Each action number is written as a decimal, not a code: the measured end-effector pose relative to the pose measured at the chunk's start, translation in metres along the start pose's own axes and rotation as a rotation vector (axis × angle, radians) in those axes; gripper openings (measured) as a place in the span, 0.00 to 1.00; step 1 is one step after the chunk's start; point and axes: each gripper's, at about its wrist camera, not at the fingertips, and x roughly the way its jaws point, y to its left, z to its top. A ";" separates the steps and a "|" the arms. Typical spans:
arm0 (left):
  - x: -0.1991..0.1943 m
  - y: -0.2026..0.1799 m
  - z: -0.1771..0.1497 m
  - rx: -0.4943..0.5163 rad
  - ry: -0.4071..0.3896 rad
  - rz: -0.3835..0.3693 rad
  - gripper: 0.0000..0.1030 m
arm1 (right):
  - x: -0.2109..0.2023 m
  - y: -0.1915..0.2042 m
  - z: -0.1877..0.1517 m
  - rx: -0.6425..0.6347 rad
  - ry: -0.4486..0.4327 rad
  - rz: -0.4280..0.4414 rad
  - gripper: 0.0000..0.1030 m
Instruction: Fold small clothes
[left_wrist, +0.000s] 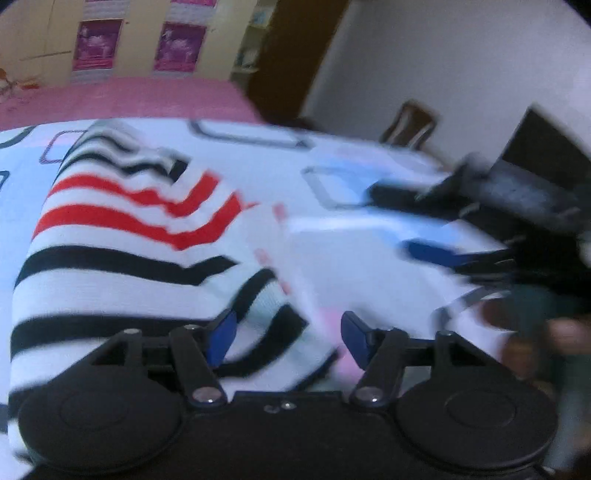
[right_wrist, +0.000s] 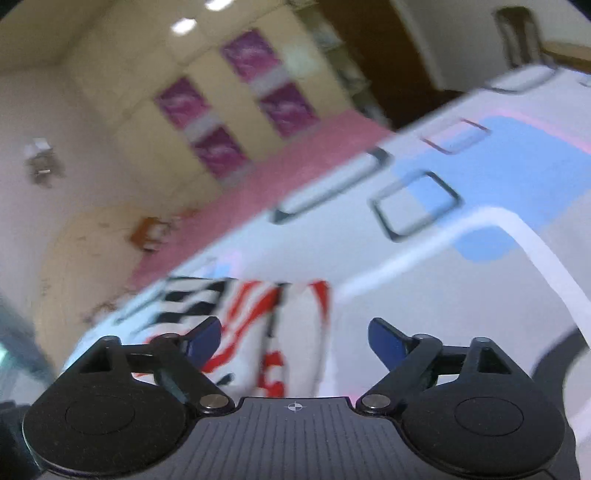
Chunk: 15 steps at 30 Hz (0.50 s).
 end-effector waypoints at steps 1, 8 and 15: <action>-0.013 0.006 0.002 -0.023 -0.014 -0.005 0.56 | 0.000 0.000 0.001 0.006 0.016 0.025 0.62; -0.057 0.100 0.022 -0.197 -0.131 0.167 0.41 | 0.038 0.011 -0.011 0.024 0.208 0.132 0.49; -0.021 0.141 0.014 -0.268 -0.039 0.122 0.41 | 0.080 0.028 -0.027 -0.015 0.318 0.094 0.48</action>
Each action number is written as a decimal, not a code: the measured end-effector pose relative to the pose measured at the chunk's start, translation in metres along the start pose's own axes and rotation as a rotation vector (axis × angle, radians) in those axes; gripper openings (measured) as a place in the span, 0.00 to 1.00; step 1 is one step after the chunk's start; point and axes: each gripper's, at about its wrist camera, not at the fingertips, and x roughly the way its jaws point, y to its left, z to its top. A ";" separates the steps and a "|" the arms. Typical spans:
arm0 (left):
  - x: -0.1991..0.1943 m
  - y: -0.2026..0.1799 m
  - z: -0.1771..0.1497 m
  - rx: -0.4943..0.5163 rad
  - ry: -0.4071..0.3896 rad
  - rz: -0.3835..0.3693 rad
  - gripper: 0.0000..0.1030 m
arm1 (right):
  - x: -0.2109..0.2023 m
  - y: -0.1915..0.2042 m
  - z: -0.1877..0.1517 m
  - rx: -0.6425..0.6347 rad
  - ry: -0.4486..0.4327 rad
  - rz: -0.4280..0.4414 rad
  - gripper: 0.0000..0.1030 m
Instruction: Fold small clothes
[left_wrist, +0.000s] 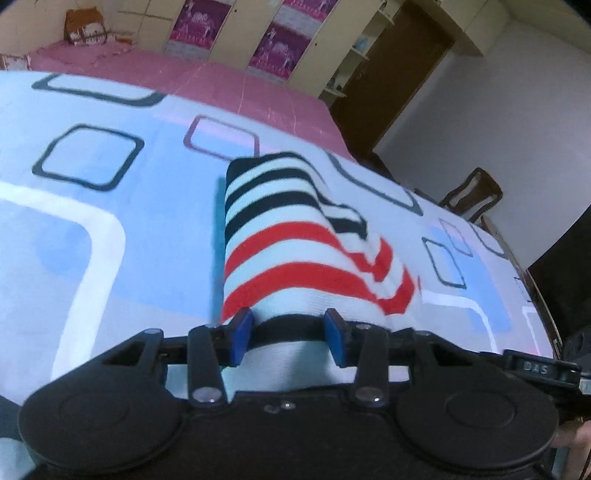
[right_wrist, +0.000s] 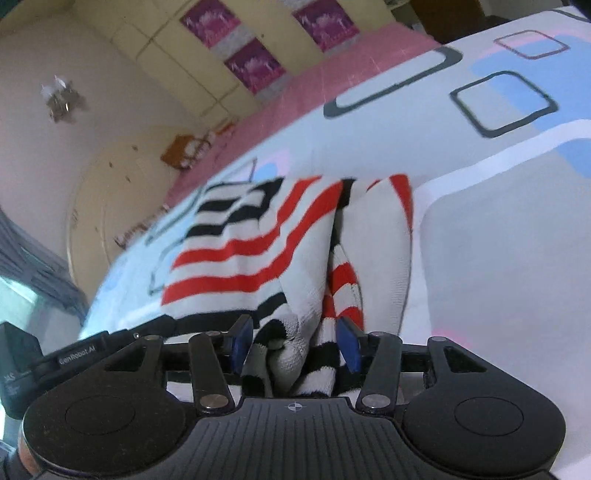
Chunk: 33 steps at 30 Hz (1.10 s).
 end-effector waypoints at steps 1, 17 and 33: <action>0.002 0.000 0.000 0.015 0.002 -0.001 0.41 | 0.008 -0.001 0.001 -0.015 0.014 -0.015 0.48; 0.017 -0.033 0.012 0.353 0.072 -0.092 0.38 | -0.017 0.003 -0.038 -0.070 -0.121 -0.209 0.46; 0.062 -0.041 0.037 0.488 0.063 -0.125 0.37 | -0.007 -0.019 0.022 -0.012 -0.227 -0.218 0.08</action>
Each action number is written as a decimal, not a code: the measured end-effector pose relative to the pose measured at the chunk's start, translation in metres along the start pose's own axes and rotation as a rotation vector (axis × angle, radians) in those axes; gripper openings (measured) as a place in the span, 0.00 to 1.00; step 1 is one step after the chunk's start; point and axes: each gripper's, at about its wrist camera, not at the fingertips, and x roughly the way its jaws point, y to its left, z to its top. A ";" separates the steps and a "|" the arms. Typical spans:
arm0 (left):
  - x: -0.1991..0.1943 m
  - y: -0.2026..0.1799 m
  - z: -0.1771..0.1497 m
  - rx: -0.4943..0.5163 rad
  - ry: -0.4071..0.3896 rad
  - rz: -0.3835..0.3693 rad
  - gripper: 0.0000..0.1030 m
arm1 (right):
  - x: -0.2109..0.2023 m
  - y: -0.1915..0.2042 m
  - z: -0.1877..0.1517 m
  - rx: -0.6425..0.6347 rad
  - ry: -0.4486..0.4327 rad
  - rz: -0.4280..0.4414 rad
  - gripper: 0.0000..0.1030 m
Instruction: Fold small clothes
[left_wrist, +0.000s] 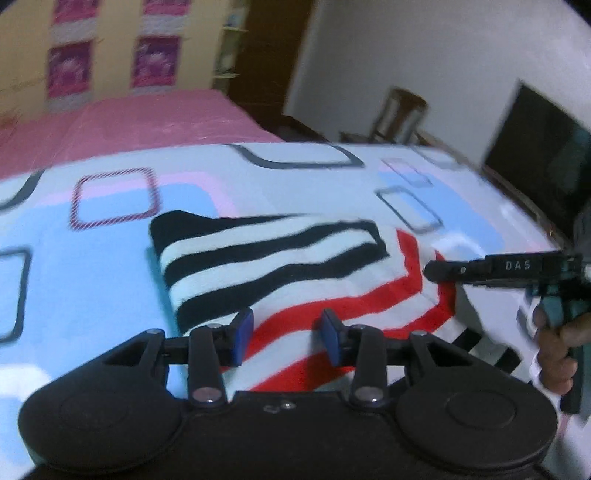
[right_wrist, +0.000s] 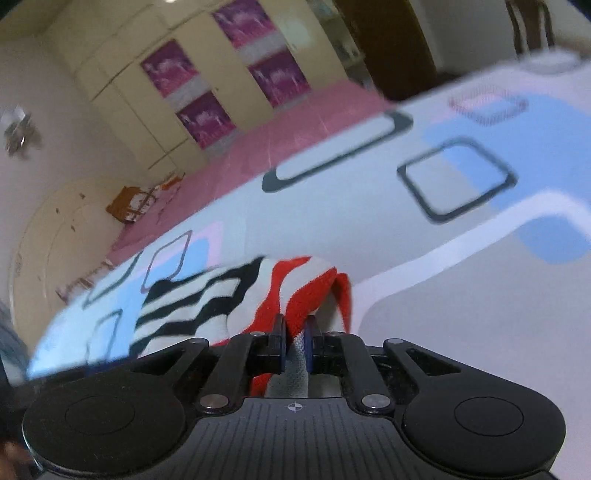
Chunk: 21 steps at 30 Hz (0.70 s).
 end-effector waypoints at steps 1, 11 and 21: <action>0.006 -0.006 -0.001 0.041 0.020 0.016 0.38 | 0.003 -0.001 -0.007 -0.014 0.021 -0.023 0.08; -0.011 -0.015 0.001 0.106 0.005 0.031 0.38 | -0.009 -0.011 -0.009 0.027 0.030 -0.058 0.14; -0.033 -0.049 -0.042 0.116 -0.003 0.070 0.36 | -0.013 0.027 -0.038 -0.257 0.127 -0.073 0.13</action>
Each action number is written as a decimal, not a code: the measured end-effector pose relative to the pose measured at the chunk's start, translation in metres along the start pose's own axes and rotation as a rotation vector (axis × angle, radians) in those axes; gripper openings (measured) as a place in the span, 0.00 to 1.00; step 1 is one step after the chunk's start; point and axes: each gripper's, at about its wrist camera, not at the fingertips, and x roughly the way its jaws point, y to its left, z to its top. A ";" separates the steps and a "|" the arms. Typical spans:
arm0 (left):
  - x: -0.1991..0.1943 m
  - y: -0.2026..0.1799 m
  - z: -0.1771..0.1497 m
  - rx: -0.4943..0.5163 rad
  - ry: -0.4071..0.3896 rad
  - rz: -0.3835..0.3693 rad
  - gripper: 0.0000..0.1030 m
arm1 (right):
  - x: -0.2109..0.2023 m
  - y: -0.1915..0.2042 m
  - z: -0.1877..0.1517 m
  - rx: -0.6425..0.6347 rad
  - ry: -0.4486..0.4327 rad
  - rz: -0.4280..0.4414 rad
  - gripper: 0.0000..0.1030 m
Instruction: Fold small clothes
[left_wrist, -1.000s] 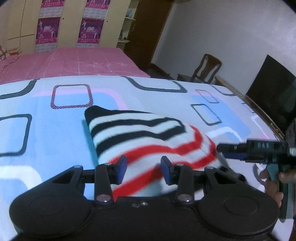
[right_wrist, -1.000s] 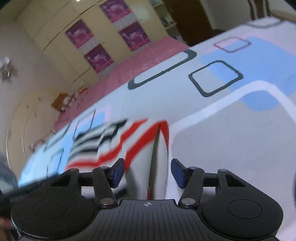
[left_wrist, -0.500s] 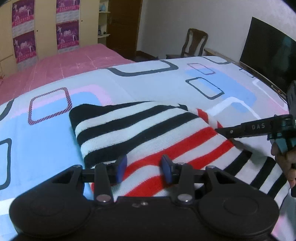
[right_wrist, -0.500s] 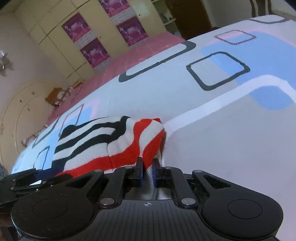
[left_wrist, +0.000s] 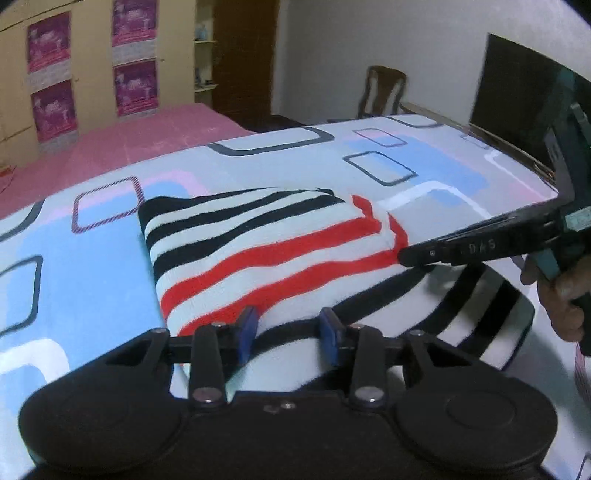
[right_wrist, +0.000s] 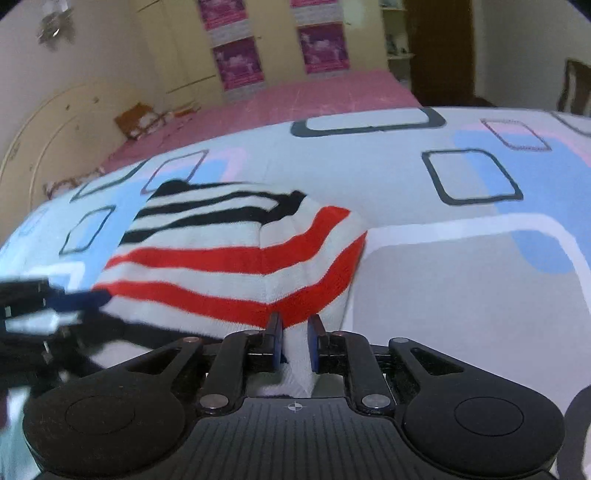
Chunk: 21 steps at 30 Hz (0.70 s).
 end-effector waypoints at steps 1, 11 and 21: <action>-0.001 0.000 0.003 -0.004 0.008 0.002 0.36 | 0.000 -0.001 0.002 0.005 0.005 -0.003 0.13; -0.066 -0.014 -0.035 -0.049 0.011 0.022 0.29 | -0.080 0.034 -0.035 -0.159 -0.062 0.080 0.13; -0.058 -0.013 -0.053 -0.138 0.069 0.071 0.29 | -0.048 0.044 -0.068 -0.184 0.061 0.011 0.00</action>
